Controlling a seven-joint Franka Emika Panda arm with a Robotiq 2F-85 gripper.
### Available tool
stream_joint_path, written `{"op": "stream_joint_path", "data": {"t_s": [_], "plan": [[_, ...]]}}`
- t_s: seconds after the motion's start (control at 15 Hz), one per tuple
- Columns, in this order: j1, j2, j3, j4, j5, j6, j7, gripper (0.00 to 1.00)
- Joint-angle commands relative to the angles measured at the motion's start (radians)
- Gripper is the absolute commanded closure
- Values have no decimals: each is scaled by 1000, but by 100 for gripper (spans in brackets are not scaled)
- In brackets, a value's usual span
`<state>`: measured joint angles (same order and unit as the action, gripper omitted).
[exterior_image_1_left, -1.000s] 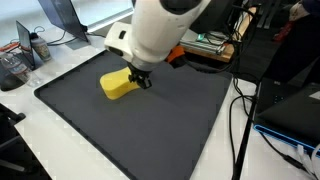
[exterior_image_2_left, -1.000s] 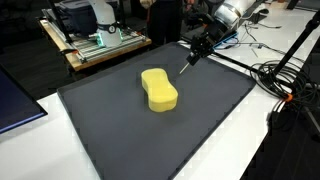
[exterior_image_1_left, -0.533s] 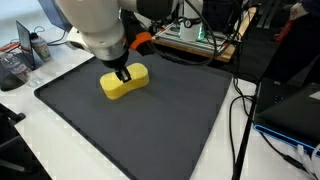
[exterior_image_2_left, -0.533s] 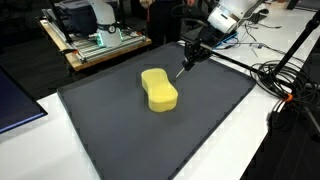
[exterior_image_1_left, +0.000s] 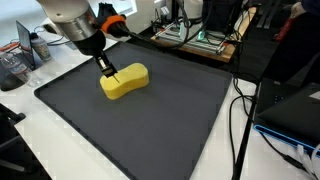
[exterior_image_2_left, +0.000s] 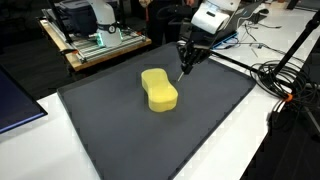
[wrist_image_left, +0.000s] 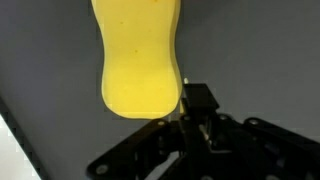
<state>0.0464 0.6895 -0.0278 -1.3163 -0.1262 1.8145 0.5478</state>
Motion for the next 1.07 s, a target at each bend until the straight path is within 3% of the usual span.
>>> {"op": "stream_joint_path", "data": {"t_s": [0.0, 1.0], "plan": [[-52, -130, -6, -198, 88, 147, -117, 97], [-295, -446, -34, -743, 569, 437, -635, 97]]}}
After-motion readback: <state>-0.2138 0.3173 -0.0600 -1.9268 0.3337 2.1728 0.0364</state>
